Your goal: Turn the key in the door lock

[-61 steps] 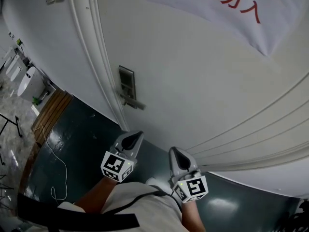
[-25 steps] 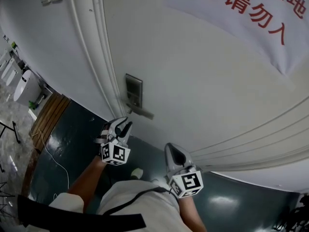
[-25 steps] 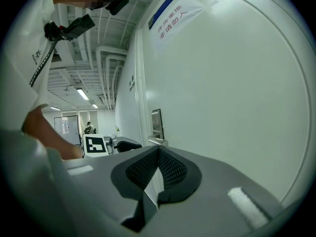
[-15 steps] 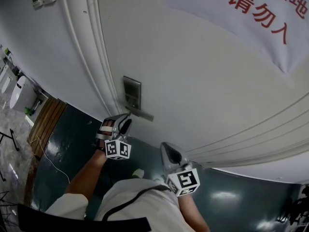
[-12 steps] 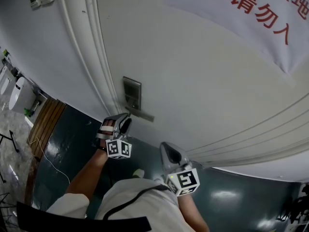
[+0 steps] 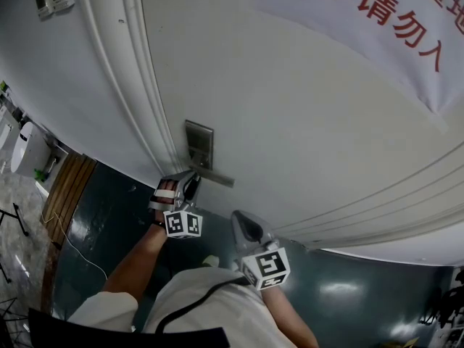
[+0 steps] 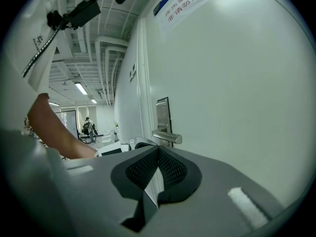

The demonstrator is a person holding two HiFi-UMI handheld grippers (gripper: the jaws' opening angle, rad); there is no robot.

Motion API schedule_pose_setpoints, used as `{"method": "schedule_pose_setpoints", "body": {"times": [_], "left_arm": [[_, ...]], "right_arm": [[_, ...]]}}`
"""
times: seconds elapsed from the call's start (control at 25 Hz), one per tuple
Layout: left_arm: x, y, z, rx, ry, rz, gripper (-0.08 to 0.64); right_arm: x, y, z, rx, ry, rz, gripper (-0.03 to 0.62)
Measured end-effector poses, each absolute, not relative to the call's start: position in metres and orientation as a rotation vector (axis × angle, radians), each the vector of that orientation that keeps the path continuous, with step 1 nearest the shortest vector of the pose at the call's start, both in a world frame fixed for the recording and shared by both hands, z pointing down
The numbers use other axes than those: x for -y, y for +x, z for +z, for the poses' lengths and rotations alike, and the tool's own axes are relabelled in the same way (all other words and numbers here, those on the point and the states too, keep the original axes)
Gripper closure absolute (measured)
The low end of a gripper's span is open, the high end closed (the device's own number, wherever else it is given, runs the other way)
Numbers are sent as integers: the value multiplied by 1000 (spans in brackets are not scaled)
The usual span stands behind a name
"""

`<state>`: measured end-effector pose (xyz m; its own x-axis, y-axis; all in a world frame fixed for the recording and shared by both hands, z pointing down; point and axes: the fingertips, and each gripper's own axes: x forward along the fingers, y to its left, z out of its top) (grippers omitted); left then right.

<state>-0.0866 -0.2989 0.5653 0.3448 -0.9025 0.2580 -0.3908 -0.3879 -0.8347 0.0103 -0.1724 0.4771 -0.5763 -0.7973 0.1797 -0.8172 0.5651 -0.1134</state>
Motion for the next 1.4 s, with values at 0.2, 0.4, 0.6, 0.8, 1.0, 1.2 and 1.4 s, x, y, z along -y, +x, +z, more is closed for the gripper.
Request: {"method": "schedule_pose_setpoints", "body": {"times": [0.2, 0.4, 0.6, 0.8, 1.0, 1.2, 1.4], "left_arm": [[301, -86, 566, -1156, -1974, -950, 483], [304, -88, 567, -1208, -2019, -918, 503], [305, -90, 566, -1304, -2150, -856, 509], [306, -92, 568, -1432, -2320, -776, 518], [307, -93, 569, -1531, -2478, -686, 520], [308, -94, 569, -1591, -2577, -623, 522], [308, -94, 564, -1638, -2636, -574, 523]], "right_arm": [[184, -6, 481, 2692, 1344, 242, 583], [188, -10, 479, 2707, 1330, 242, 583], [188, -13, 476, 2692, 1310, 258, 583], [188, -12, 474, 2703, 1311, 251, 583], [185, -8, 475, 2687, 1304, 258, 583], [184, -4, 476, 2699, 1312, 239, 583], [179, -4, 472, 2685, 1307, 252, 583]]}}
